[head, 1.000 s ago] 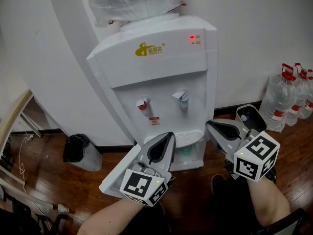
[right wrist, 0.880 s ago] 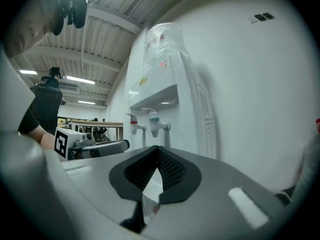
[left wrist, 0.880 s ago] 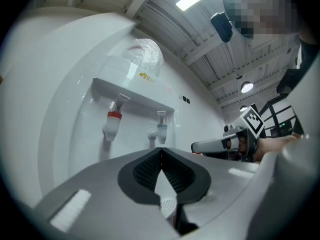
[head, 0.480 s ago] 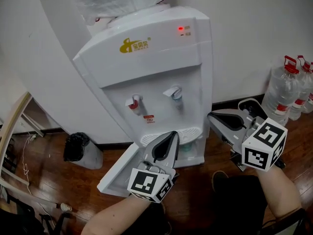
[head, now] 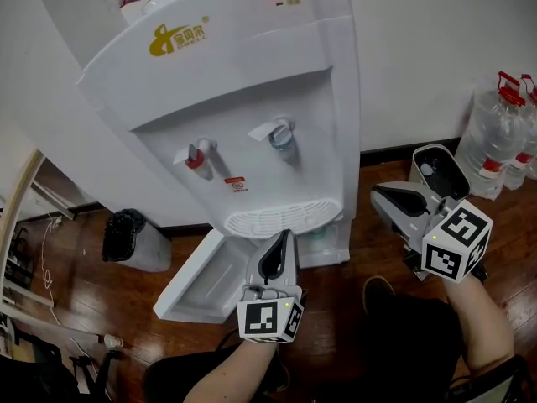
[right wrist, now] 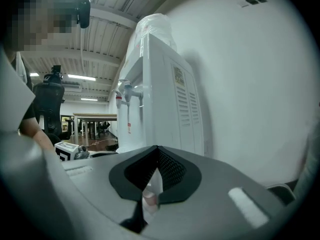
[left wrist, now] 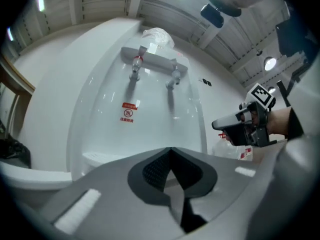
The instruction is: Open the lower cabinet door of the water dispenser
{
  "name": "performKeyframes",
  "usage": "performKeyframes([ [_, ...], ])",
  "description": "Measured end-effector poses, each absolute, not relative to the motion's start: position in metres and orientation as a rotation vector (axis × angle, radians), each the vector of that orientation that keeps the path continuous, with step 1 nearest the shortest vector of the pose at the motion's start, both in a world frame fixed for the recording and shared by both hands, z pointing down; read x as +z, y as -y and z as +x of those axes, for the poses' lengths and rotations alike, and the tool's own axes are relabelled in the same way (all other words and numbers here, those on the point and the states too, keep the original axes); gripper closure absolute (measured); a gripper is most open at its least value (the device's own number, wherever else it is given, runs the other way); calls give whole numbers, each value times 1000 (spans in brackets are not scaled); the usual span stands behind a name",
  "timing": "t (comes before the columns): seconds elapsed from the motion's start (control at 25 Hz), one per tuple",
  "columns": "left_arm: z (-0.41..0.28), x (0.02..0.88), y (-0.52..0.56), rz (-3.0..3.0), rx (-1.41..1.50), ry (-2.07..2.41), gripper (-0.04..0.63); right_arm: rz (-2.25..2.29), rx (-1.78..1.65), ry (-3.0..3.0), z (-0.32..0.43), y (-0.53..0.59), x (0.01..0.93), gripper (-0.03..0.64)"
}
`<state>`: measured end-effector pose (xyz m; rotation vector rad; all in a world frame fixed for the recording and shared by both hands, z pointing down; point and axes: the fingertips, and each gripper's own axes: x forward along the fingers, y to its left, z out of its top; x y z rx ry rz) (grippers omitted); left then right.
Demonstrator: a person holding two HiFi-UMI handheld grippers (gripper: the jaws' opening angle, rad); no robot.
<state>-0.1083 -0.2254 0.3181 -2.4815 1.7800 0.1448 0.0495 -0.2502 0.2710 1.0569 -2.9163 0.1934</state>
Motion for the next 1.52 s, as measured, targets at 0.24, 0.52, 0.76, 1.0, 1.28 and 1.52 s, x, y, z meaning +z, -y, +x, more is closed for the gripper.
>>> performKeyframes([
  [0.24,-110,312,216,-2416,142,-1749,505,1026,185,2910,47,252,294,614],
  [0.52,-105,341,216,-2468,62,-1773,505,1016,186,2909,41,247,296,614],
  [0.76,-97,356,215,-2496,24,-1766,505,998,213,2910,35,243,309,614],
  [1.0,-101,383,221,-2505,-30,-1826,505,978,235,2915,32,239,327,614],
  [1.28,-106,426,232,-2511,-105,-1868,505,961,206,2919,32,240,335,614],
  [1.52,-112,463,239,-2509,-170,-1965,505,946,243,2894,34,237,362,614],
])
